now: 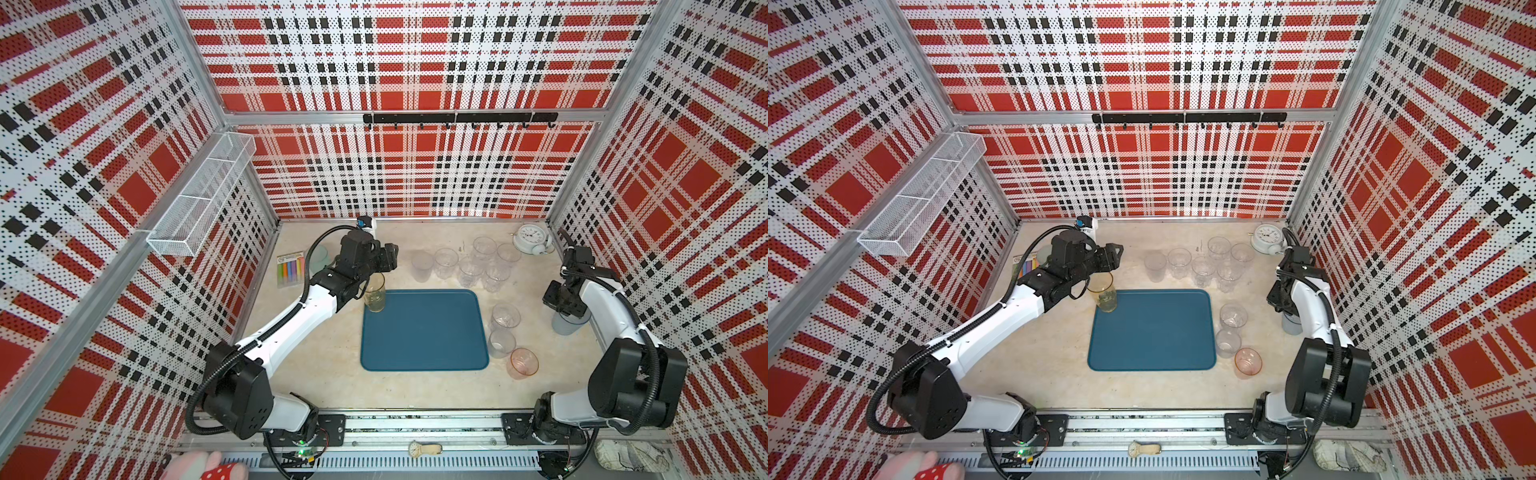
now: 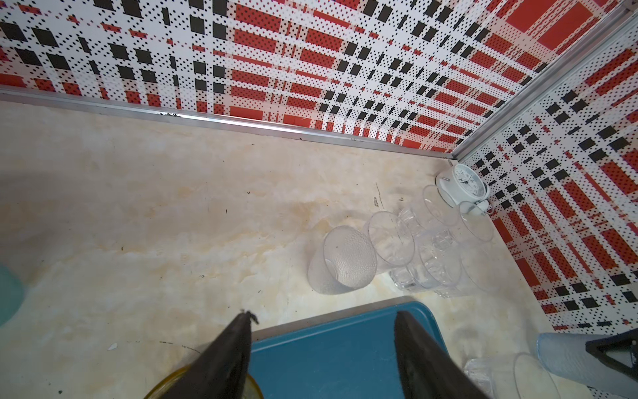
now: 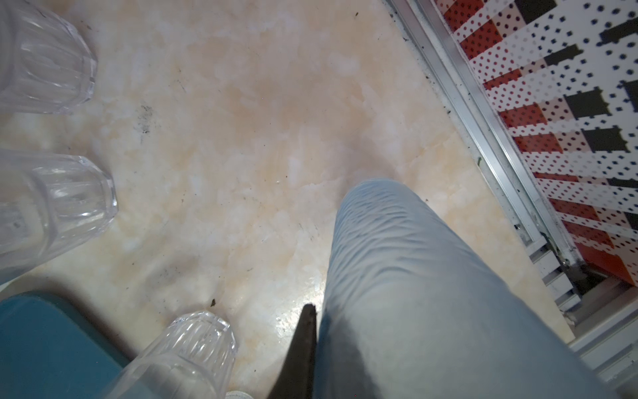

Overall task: Place the glasses into the tray
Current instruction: Pick up the glass from the middle-right of the table, then place the glass on the tray.

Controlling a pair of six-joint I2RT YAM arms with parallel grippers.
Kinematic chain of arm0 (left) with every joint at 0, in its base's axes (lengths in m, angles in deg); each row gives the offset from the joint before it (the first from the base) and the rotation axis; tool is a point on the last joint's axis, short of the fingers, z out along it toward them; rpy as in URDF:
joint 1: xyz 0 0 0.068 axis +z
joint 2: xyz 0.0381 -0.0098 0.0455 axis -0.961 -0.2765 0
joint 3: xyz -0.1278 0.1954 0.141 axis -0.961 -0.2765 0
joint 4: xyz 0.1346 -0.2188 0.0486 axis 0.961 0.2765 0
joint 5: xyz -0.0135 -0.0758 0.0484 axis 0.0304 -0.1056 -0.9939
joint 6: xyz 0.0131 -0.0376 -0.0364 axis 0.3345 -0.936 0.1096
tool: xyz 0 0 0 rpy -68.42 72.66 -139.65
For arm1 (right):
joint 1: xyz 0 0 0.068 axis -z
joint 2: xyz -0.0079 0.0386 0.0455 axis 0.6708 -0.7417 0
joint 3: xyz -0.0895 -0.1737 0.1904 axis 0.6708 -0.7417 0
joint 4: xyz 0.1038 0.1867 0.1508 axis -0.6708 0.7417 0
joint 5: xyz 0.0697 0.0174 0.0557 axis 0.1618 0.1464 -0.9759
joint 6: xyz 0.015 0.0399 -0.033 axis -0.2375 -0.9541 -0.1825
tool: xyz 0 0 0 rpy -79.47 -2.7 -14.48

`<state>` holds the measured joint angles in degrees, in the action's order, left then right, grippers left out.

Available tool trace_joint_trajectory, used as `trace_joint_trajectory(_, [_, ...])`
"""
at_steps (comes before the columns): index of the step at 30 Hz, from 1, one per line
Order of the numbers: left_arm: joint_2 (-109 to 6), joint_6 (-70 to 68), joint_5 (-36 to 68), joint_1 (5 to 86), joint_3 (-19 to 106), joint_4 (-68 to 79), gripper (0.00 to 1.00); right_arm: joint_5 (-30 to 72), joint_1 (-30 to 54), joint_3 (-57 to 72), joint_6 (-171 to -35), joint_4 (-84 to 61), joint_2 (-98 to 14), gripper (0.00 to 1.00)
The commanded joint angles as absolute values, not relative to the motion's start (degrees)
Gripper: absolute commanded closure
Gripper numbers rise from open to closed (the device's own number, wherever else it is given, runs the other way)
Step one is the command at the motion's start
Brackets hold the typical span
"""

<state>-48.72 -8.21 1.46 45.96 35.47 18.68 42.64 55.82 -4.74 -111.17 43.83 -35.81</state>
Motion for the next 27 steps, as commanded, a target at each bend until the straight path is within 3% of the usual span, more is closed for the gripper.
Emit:
trace_joint_trajectory(1, [-47.25, -8.6, 1.65, 46.43, 35.16, 17.14, 0.31, 44.81, 55.05, -0.44, -110.13, 47.0, -33.72, 1.0])
trace_joint_trajectory(7, [-46.25, -8.77, 0.14, 47.61, 34.91, 16.92, 0.31, 53.8, 42.23, 15.42, -112.0, 58.74, -35.16, 1.0])
trace_joint_trajectory(16, [-39.52, -11.89, -4.64, 55.84, 31.89, 18.86, 0.32, 54.07, 10.44, 45.93, -117.05, 74.87, -48.38, 1.0])
trace_joint_trajectory(22, [-35.9, -12.48, -3.17, 63.82, 29.42, 20.59, 0.31, 48.32, -4.67, 47.36, -122.31, 73.13, -56.96, 1.0])
trace_joint_trajectory(27, [-33.76, -12.46, -1.8, 65.43, 28.5, 20.75, 0.31, 39.43, -8.63, 40.57, -122.56, 62.28, -59.04, 1.0])
